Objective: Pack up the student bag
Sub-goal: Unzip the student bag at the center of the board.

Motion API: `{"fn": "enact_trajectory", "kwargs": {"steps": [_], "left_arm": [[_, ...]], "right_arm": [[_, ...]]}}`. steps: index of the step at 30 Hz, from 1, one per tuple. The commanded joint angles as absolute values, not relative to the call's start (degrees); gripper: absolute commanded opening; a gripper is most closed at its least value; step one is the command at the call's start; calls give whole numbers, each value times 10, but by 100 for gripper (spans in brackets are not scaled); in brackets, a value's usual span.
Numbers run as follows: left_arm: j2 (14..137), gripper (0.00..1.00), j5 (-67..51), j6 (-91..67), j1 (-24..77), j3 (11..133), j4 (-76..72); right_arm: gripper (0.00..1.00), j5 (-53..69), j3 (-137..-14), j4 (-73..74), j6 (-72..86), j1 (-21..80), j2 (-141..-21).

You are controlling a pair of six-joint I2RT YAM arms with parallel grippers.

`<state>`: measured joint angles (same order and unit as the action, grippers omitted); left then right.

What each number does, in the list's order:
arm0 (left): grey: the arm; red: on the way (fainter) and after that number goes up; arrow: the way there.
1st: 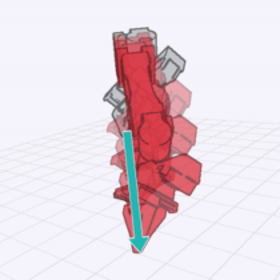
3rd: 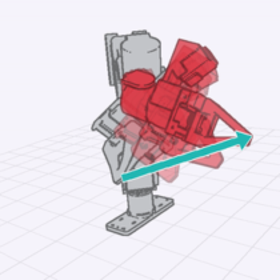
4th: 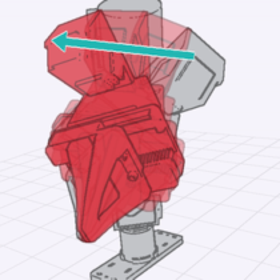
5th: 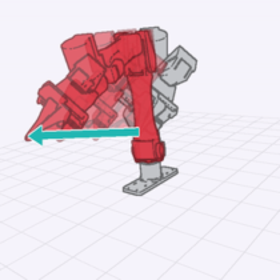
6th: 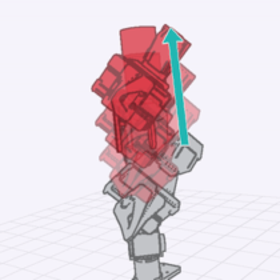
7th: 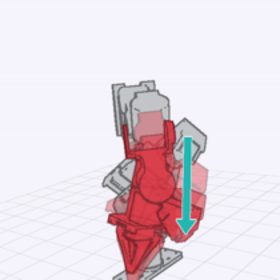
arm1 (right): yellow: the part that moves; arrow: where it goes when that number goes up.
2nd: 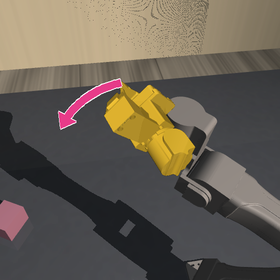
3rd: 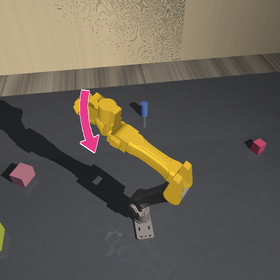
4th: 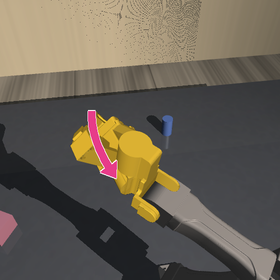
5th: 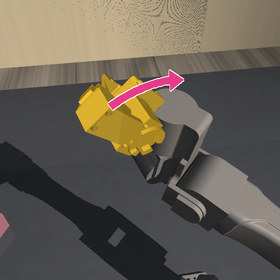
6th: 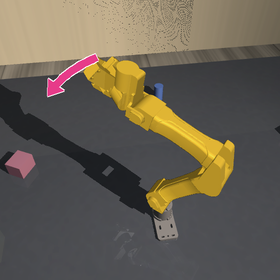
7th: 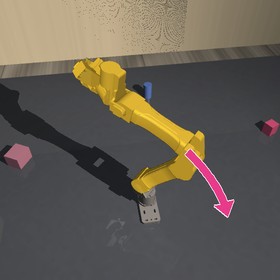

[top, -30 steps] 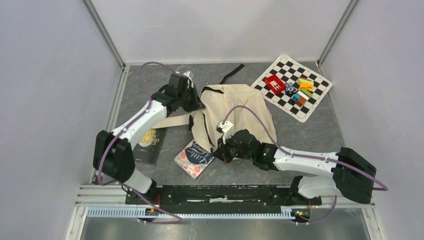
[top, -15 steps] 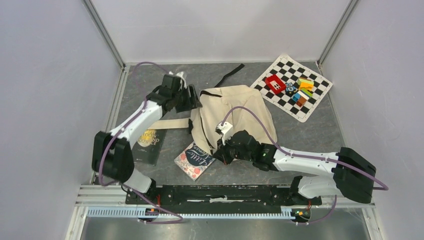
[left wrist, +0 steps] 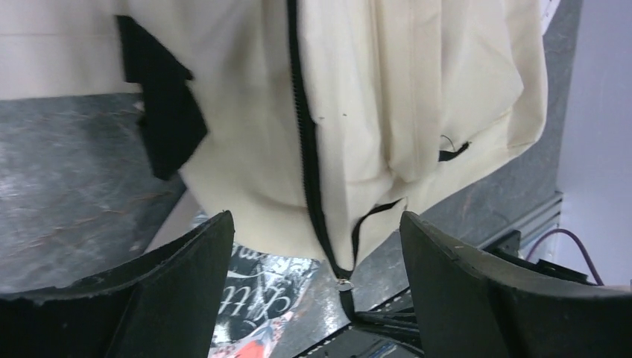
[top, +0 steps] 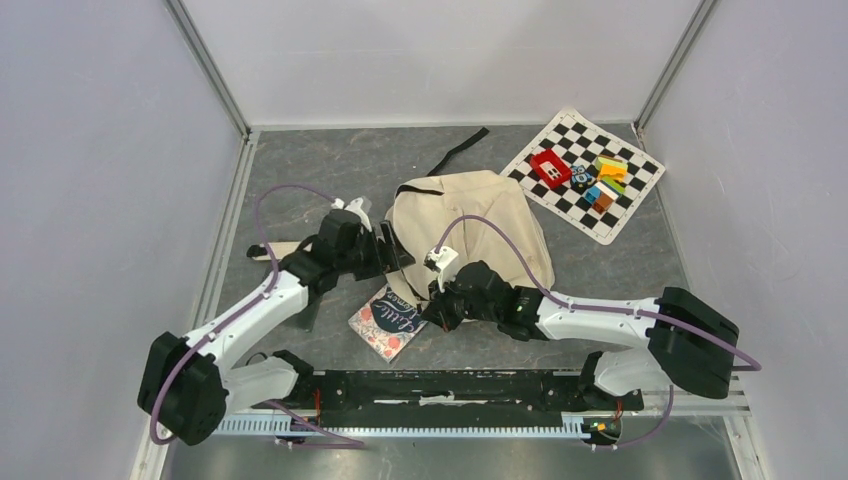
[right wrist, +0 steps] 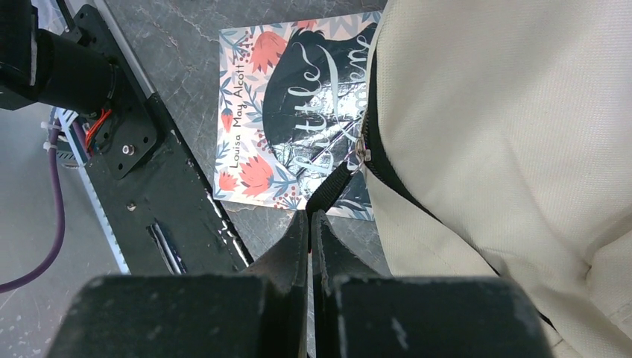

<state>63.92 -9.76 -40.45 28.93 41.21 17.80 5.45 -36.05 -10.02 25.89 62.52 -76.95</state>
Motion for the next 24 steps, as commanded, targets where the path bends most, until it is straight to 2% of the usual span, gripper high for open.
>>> {"fn": "enact_trajectory", "kwargs": {"steps": [1, 3, 4, 5, 6, 9, 11, 16, 21, 24], "left_arm": [[668, 87, -108, -468, 326, 405, 90], [699, 84, -108, -467, 342, 416, 80], [713, 79, -106, -463, 347, 422, 74], [727, 70, -105, -459, 349, 432, 71], [735, 54, -102, -449, 349, 442, 73], [739, 16, -76, -411, 349, 503, 94], [739, 4, -65, -374, 349, 561, 115], [785, 2, -66, -267, 349, 782, 216], [899, 2, -110, -172, 348, 1052, 371], [951, 2, -107, -109, 347, 1157, 464]], "right_arm": [[0, 68, -382, -118, 266, 631, -768], [0, 64, -383, -114, 266, 631, -763], [0, 61, -385, -110, 265, 631, -760], [0, 55, -388, -104, 265, 631, -754], [0, 50, -393, -94, 264, 631, -748], [0, 20, -416, -59, 259, 631, -731], [0, -12, -437, -27, 253, 631, -722], [0, -95, -513, 54, 232, 631, -708], [0, -180, -585, 89, 225, 628, -695], [0, -211, -601, 90, 229, 626, -679]]}}
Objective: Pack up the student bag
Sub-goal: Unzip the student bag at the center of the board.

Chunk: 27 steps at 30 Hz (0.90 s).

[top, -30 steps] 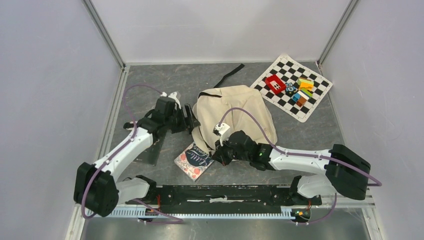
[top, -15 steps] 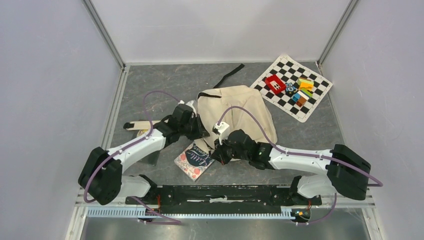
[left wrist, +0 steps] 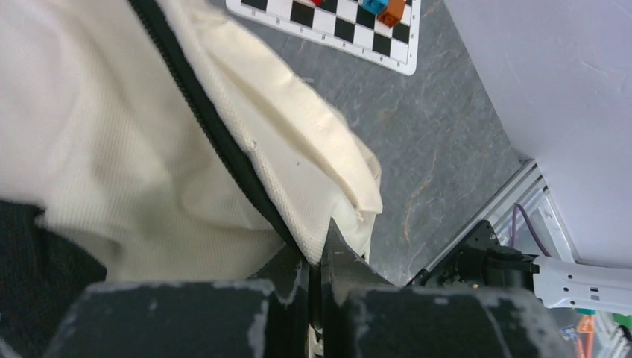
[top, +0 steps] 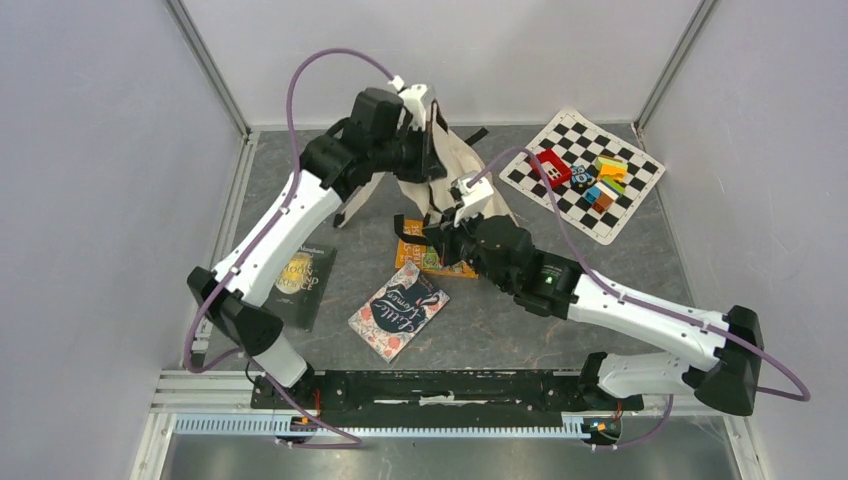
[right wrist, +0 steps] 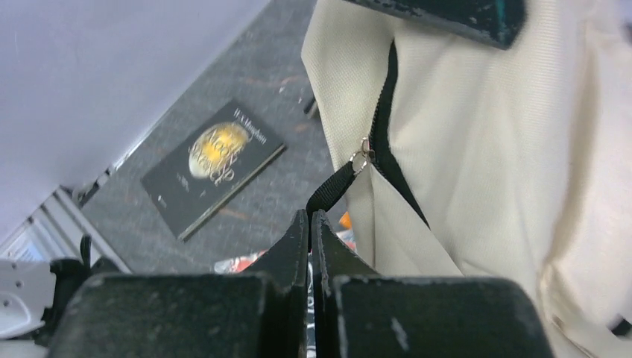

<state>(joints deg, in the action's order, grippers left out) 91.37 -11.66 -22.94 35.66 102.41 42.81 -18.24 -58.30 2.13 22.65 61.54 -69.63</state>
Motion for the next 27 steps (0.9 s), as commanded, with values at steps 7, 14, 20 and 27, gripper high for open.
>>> {"fn": "enact_trajectory", "kwargs": {"steps": [7, 14, 20, 27], "left_arm": [[946, 2, -95, -28, 326, 1136, 505], [909, 2, -126, -38, 303, 1075, 465], [909, 2, -132, -74, 289, 1058, 465], [854, 2, -85, -149, 263, 920, 427]], "right_arm": [[0, -257, -579, 110, 220, 604, -637], [0, -242, -510, 124, 218, 549, -630], [0, -240, -461, 110, 217, 539, -625], [0, -271, -404, 111, 227, 530, -630]]}}
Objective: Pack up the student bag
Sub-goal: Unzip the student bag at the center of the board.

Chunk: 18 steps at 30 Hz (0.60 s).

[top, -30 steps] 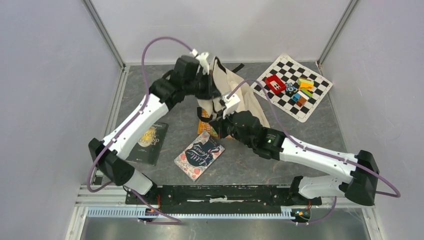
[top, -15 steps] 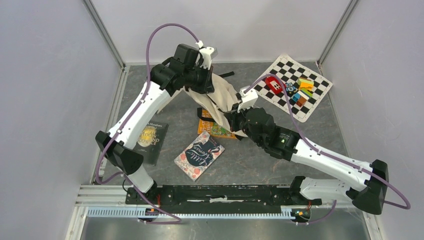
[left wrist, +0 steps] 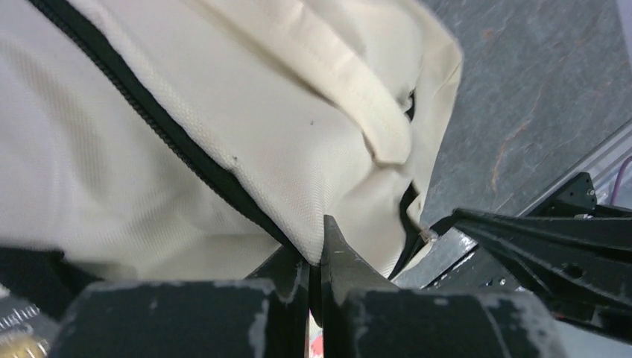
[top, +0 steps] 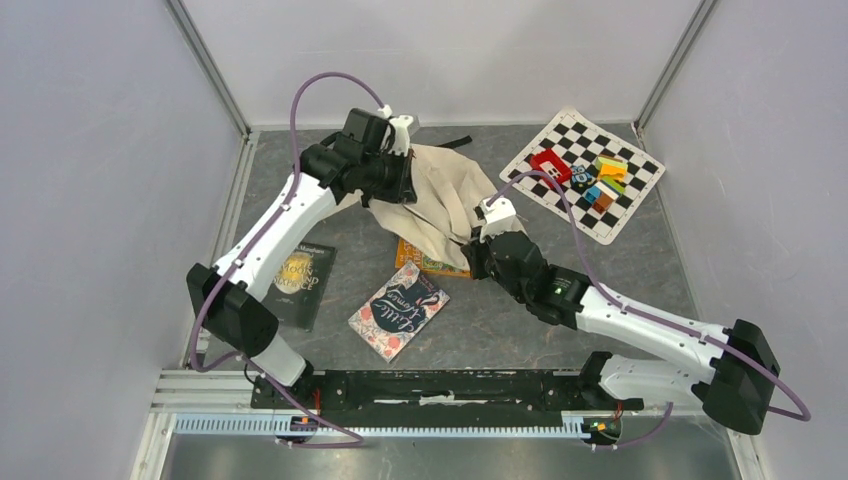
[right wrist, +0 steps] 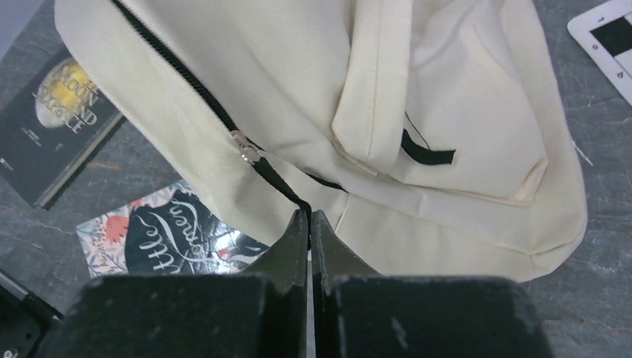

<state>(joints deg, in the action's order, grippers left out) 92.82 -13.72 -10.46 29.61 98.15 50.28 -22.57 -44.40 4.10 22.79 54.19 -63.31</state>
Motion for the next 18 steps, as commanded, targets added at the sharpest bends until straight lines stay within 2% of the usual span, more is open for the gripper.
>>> {"fn": "enact_trajectory", "kwargs": {"steps": [1, 4, 5, 8, 9, 11, 13, 14, 16, 18], "left_arm": [[838, 2, -78, -167, 258, 893, 417], [797, 3, -80, -211, 248, 795, 373], [782, 6, -90, -219, 248, 762, 356], [754, 25, -111, -234, 247, 694, 332], [745, 36, -110, -235, 245, 679, 330], [731, 72, -102, -233, 238, 659, 332], [723, 94, -96, -229, 214, 651, 340], [721, 99, -98, -226, 201, 651, 346], [719, 100, -106, -220, 166, 651, 348], [716, 100, -110, -215, 135, 650, 338]], "right_arm": [[0, -279, -397, 115, 232, 530, -631], [0, -283, -384, 120, 237, 529, -636], [0, -275, -382, 118, 237, 528, -638], [0, -225, -385, 101, 229, 528, -647], [1, -210, -389, 99, 226, 528, -650], [14, -186, -404, 98, 215, 528, -654], [38, -163, -417, 91, 200, 528, -655], [50, -148, -424, 85, 188, 528, -656], [68, -118, -438, 72, 166, 528, -659], [78, -83, -453, 59, 146, 529, -670]]}}
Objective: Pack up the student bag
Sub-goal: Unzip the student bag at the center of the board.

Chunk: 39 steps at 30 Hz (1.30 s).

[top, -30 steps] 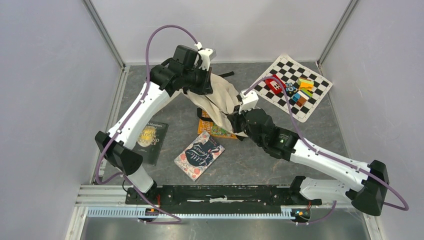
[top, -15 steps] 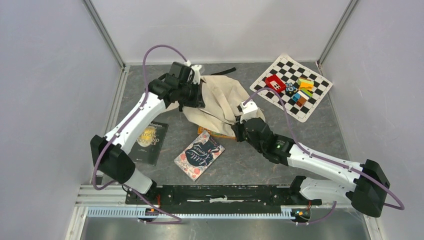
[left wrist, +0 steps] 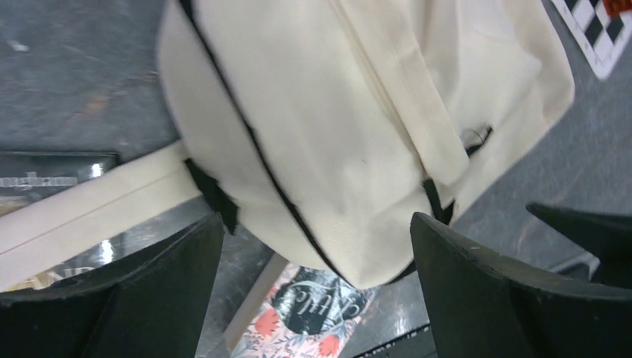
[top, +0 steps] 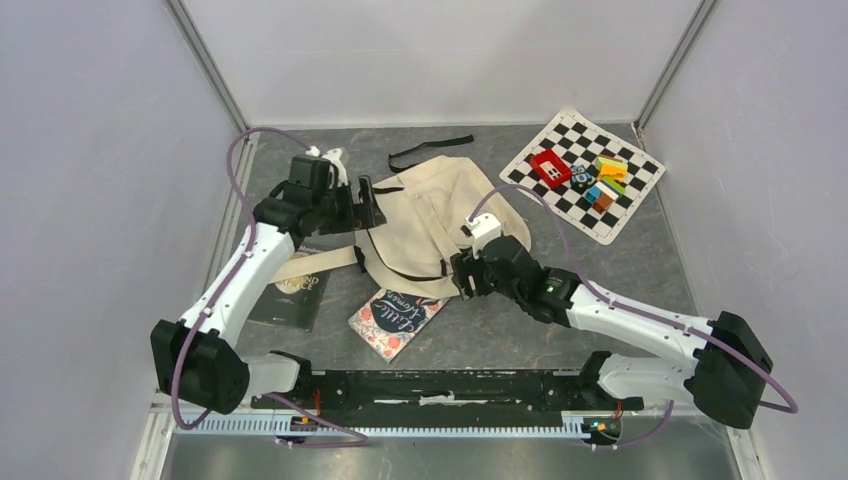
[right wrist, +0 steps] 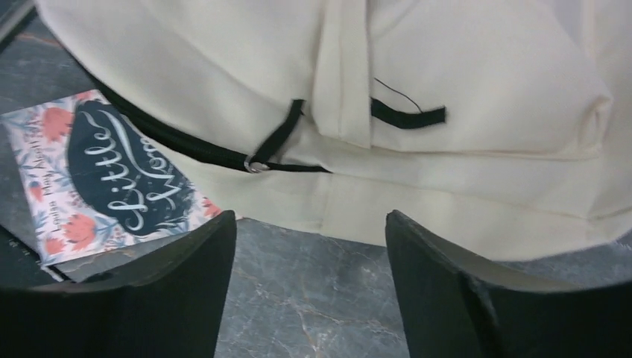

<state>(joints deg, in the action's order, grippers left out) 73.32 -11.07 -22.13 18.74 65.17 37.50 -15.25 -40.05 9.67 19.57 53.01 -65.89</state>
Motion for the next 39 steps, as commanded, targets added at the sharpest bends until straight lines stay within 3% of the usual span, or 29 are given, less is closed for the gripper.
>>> {"fn": "enact_trajectory", "kwargs": {"steps": [1, 6, 17, 24, 27, 31, 39], "left_arm": [[716, 100, -108, -215, 117, 648, 332], [709, 100, -67, -221, 41, 613, 293], [684, 100, -11, -198, 28, 575, 272], [688, 100, -6, -200, 27, 571, 273], [688, 100, -9, -201, 27, 571, 273], [685, 100, -6, -202, 26, 569, 273], [687, 100, -8, -202, 26, 569, 274]], "right_arm": [[81, -72, -460, 53, 143, 530, -680], [86, -35, -519, 23, 138, 559, -742], [88, -43, -700, 18, 121, 605, -954], [87, -154, -806, 86, 120, 614, -1061], [79, -208, -827, 118, 117, 613, -1070], [59, -236, -823, 118, 106, 614, -1046], [35, -242, -815, 117, 105, 605, -1013]]}}
